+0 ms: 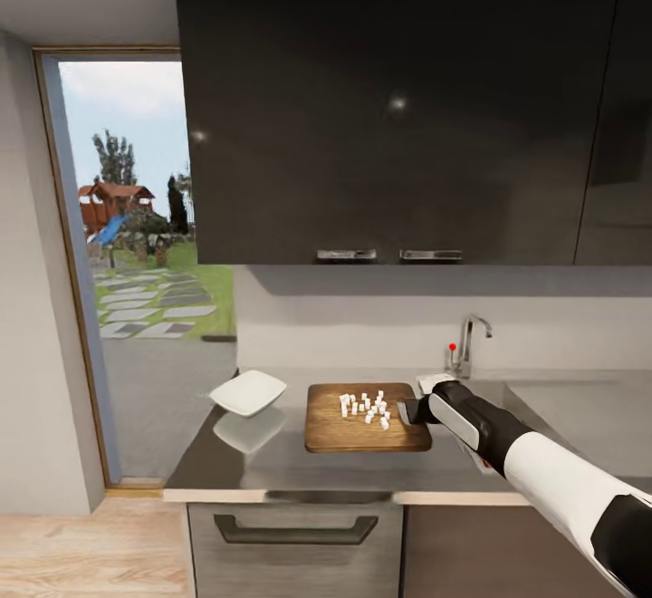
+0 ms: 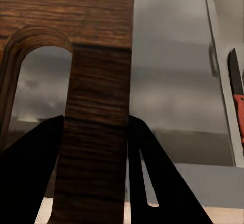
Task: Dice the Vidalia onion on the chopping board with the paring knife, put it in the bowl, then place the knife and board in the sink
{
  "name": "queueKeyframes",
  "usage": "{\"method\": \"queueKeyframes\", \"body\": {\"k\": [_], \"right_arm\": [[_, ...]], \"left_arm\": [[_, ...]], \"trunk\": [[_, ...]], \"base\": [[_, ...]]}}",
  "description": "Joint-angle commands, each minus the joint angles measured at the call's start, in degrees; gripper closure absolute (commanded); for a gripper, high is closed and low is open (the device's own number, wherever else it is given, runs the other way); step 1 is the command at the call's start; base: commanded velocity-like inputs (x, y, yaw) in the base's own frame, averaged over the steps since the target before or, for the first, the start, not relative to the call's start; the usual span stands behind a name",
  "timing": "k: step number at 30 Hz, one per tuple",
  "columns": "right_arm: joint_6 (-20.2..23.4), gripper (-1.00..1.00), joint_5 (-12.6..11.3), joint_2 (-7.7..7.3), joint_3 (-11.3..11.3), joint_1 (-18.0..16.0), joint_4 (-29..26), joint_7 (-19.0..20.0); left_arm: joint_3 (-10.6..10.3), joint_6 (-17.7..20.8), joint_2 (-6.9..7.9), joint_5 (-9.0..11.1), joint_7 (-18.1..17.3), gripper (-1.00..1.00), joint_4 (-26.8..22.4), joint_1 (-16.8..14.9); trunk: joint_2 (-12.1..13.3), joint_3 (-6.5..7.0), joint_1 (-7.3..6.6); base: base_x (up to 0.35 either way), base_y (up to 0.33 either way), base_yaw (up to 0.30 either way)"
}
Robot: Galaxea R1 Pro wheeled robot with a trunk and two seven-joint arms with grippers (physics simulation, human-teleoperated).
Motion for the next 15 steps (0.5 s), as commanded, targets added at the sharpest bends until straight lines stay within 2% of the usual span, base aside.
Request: {"method": "queueKeyframes", "body": {"k": [1,10,15], "right_arm": [[0.0,1.0,-0.6,-0.07,0.4,-0.1,-0.1,-0.5],[0.0,1.0,-0.6,-0.1,0.4,-0.1,-0.2,-0.5],[0.0,1.0,-0.6,-0.08,0.4,-0.1,-0.1,-0.5]], "left_arm": [[-0.2,-0.4,-0.03,0.5,0.0,-1.0,0.2,-0.1],[-0.2,-0.4,-0.03,0.5,0.0,-1.0,0.2,-0.1],[-0.2,-0.4,-0.03,0.5,0.0,-1.0,0.2,-0.1]], "trunk": [[-0.1,0.07,0.03],[-0.1,0.88,0.03],[-0.1,1.33,0.03]], "base": [[0.0,0.291,0.0],[0.006,0.292,0.0],[0.12,0.291,0.0]]}}
